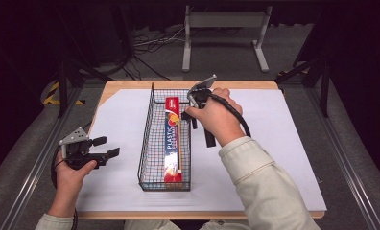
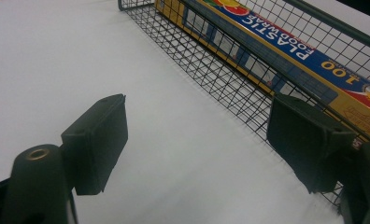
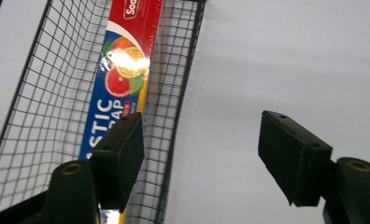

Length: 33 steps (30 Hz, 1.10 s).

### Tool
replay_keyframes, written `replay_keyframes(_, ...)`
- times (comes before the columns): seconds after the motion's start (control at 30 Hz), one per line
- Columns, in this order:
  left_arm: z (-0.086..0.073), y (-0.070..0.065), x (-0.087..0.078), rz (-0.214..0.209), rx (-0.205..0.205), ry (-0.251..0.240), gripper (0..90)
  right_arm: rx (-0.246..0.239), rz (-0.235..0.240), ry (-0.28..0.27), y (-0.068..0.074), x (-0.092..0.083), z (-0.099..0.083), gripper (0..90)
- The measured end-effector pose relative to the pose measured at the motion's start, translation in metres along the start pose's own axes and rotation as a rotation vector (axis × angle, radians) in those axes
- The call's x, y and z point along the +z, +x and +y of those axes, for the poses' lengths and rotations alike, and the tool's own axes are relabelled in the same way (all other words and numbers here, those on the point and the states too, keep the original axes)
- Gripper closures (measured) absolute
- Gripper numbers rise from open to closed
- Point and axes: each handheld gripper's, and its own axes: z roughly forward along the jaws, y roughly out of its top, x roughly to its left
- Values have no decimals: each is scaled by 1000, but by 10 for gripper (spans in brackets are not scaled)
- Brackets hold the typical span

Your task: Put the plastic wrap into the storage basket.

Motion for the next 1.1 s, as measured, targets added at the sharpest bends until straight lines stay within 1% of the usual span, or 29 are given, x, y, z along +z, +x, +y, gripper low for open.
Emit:
replay_keyframes(0.03,0,0,0,0,0,0,213,-17,9,1,-5,-2,-1,312)
replay_keyframes(0.07,0,-1,0,-2,-2,0,213,-22,16,-3,-8,-4,-2,311)
replay_keyframes(0.1,0,-1,1,-2,-2,5,213,-41,25,-27,-15,-8,-3,310)
replay_keyframes(0.13,0,-1,1,-2,-2,5,212,-41,25,-27,-15,-8,-3,310)
replay_keyframes(0.17,0,-1,1,-2,-2,5,212,-76,45,-62,-29,-16,-5,310)
replay_keyframes(0.2,0,-1,1,1,1,0,212,-76,45,-62,-29,-16,-5,299)
replay_keyframes(0.27,0,0,0,-2,-2,0,213,-92,53,-82,-38,-22,-8,299)
replay_keyframes(0.33,0,0,1,-1,-2,1,213,-133,66,-104,-49,-27,-11,297)
replay_keyframes(0.37,0,0,1,-1,-2,2,212,-140,75,-114,-54,-29,-13,298)
replay_keyframes(0.43,0,0,0,-3,-7,3,212,-181,86,-143,-66,-32,-18,302)
replay_keyframes(0.47,1,0,-1,-2,-4,0,212,-182,91,-145,-70,-32,-19,303)
replay_keyframes(0.53,1,0,-1,-2,-5,0,212,-211,106,-161,-82,-35,-24,303)
replay_keyframes(0.57,1,0,0,-5,-8,3,212,-218,107,-169,-87,-36,-27,303)
replay_keyframes(0.63,1,0,1,-4,5,2,212,-231,125,-181,-97,-39,-31,300)
replay_keyframes(0.67,1,0,1,-4,5,2,212,-231,125,-181,-97,-39,-31,300)
replay_keyframes(0.7,1,0,0,-3,3,1,212,-254,139,-190,-103,-41,-35,295)
replay_keyframes(0.73,1,-1,0,-5,-6,2,212,-256,158,-193,-109,-43,-38,287)
replay_keyframes(0.77,1,-1,0,-2,-6,2,212,-268,163,-222,-117,-45,-42,291)
replay_keyframes(0.8,1,-1,-1,-2,-5,3,212,-281,173,-235,-122,-47,-44,290)
replay_keyframes(0.83,1,-1,-1,-2,-5,3,212,-278,187,-237,-127,-49,-47,287)
replay_keyframes(0.87,1,-1,0,-1,-6,3,212,-285,194,-248,-132,-50,-50,287)
replay_keyframes(0.93,1,-1,0,-1,3,2,212,-310,199,-264,-143,-52,-56,283)
replay_keyframes(0.97,1,-1,0,0,6,2,212,-312,201,-270,-148,-53,-58,282)
replay_keyframes(1.03,1,-1,0,-1,5,2,212,-331,200,-304,-161,-53,-63,265)
replay_keyframes(1.07,2,-1,-1,0,4,-1,212,-340,203,-318,-165,-53,-65,254)
replay_keyframes(1.1,2,-2,-1,0,4,-5,213,-349,215,-346,-171,-53,-68,254)
